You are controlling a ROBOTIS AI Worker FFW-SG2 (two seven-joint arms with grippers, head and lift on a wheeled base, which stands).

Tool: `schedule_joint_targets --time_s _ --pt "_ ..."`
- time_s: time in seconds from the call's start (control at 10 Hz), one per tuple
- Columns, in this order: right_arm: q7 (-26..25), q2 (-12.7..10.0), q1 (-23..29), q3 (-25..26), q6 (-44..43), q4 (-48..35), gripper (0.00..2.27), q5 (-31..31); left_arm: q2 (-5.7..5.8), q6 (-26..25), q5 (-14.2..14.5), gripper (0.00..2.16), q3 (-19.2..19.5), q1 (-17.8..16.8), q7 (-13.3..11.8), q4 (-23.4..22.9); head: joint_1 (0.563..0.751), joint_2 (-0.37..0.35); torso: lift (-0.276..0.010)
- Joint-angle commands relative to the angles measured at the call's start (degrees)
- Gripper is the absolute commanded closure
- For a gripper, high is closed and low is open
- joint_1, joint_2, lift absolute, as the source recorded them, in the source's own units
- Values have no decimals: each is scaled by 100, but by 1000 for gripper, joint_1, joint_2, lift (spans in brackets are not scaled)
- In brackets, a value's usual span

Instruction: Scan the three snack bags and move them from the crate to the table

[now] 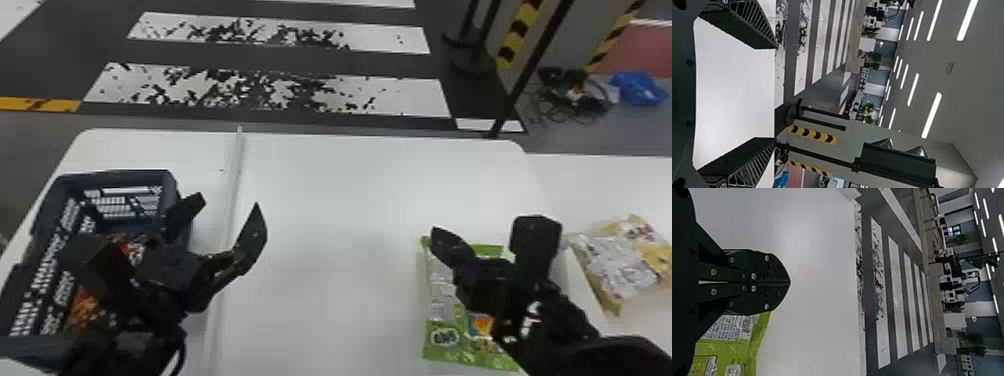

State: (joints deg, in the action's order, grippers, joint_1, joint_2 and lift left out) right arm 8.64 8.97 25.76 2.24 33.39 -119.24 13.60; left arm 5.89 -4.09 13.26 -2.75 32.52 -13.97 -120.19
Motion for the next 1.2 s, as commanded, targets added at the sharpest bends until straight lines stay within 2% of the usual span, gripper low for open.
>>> schedule_joint_targets --time_s 0.0,0.2,0.4,0.7,0.8,1.1 --pt "15 140 184 391 -3 -231 2240 38 8 -9 1 33 -23 -62 0 75 695 -81 -62" --pt "120 202 395 945 419 -222 2240 345 26 -9 28 33 -41 -150 -9 189 695 -145 -62" --pt "191 211 624 980 665 -152 2240 433 26 -9 28 33 -85 -246 -9 294 695 -203 -62" --pt "200 202 835 743 542 33 2240 477 26 -44 28 33 -129 -360 9 400 695 -205 -62" --pt "200 202 808 655 208 279 2240 433 26 -44 28 33 -129 -369 9 417 695 -196 -62" --pt "217 228 422 602 -337 824 2240 135 26 -44 28 33 -155 -404 9 453 695 -195 -62"
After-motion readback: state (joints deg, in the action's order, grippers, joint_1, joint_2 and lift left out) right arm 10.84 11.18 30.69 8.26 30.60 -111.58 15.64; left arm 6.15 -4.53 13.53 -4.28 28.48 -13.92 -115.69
